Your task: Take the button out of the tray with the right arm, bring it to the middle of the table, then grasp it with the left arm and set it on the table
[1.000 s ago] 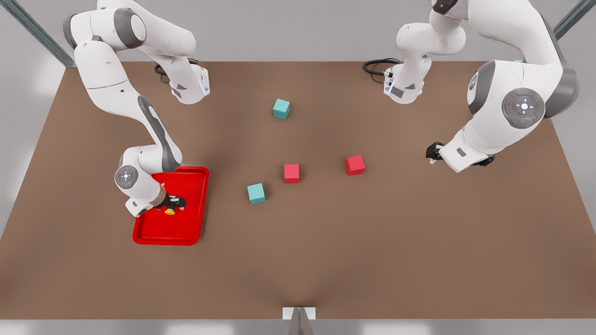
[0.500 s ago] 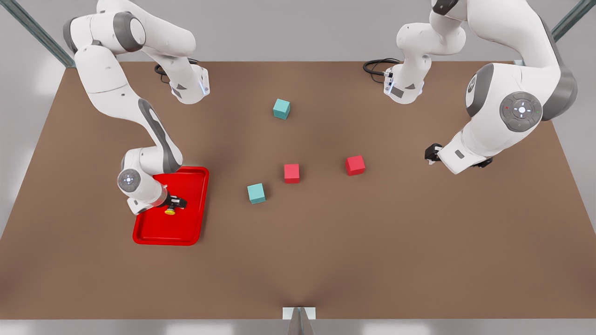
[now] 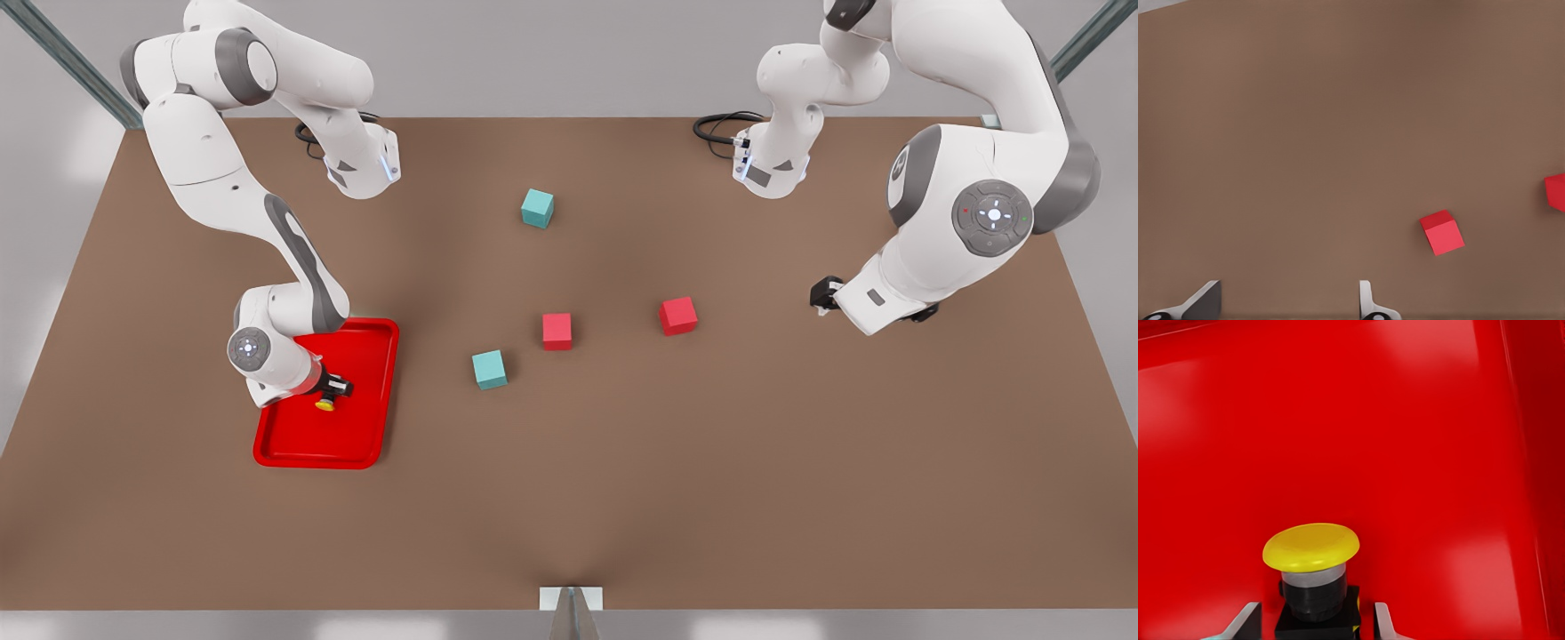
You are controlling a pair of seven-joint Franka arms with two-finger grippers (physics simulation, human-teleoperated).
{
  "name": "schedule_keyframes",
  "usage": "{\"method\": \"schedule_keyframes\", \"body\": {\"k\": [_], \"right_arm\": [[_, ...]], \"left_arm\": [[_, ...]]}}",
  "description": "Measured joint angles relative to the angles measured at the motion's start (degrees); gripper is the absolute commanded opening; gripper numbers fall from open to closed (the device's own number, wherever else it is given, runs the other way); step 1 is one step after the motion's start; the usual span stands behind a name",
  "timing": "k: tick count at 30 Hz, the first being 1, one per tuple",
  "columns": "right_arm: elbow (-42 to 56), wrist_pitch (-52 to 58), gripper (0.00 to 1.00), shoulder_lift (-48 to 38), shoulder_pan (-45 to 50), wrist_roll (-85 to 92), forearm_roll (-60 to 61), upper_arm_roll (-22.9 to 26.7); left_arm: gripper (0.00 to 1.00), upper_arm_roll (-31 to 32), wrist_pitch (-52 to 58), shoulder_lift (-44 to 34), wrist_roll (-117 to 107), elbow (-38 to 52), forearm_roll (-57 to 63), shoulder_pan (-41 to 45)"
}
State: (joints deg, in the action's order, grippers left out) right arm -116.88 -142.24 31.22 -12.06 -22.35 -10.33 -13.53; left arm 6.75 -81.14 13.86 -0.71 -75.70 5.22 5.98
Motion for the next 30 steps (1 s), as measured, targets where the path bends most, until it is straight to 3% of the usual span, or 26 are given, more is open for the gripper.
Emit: {"method": "schedule_keyframes", "body": {"k": [1,2,4,10,16,19,24,30], "right_arm": [[0.0,0.0,0.63,0.0,0.0,-0.2,0.0,0.0],[0.0,0.1,0.46,0.0,0.0,-0.3,0.1,0.0],[0.2,0.2,0.41,0.0,0.0,-0.3,0.4,0.0],[1.3,1.6,0.40,-1.0,0.1,-0.1,0.8,-0.2],[9.5,9.7,0.40,-3.8,0.8,0.5,1.0,-1.9],[12.8,12.6,0.40,-3.6,2.0,0.3,1.3,-4.8],[22.0,15.3,0.40,-0.3,12.5,-1.5,1.8,-5.8],[36.8,18.5,0.40,10.8,25.2,-6.7,2.0,-5.8]], "left_arm": [[1.00,0.0,0.0,0.0,0.0,0.0,0.0,0.0],[1.00,0.0,0.0,0.0,0.0,0.0,0.0,0.0],[1.00,0.0,0.0,0.0,0.0,0.0,0.0,0.0],[1.00,0.0,0.0,0.1,0.0,0.0,0.0,0.0],[1.00,0.0,-0.1,0.1,0.1,0.0,0.0,0.0],[1.00,0.0,-0.1,0.1,0.1,0.0,0.0,0.0],[1.00,0.0,-0.1,0.1,0.1,0.0,0.0,0.0],[1.00,0.0,-0.1,0.1,0.1,0.0,0.0,0.0]]}}
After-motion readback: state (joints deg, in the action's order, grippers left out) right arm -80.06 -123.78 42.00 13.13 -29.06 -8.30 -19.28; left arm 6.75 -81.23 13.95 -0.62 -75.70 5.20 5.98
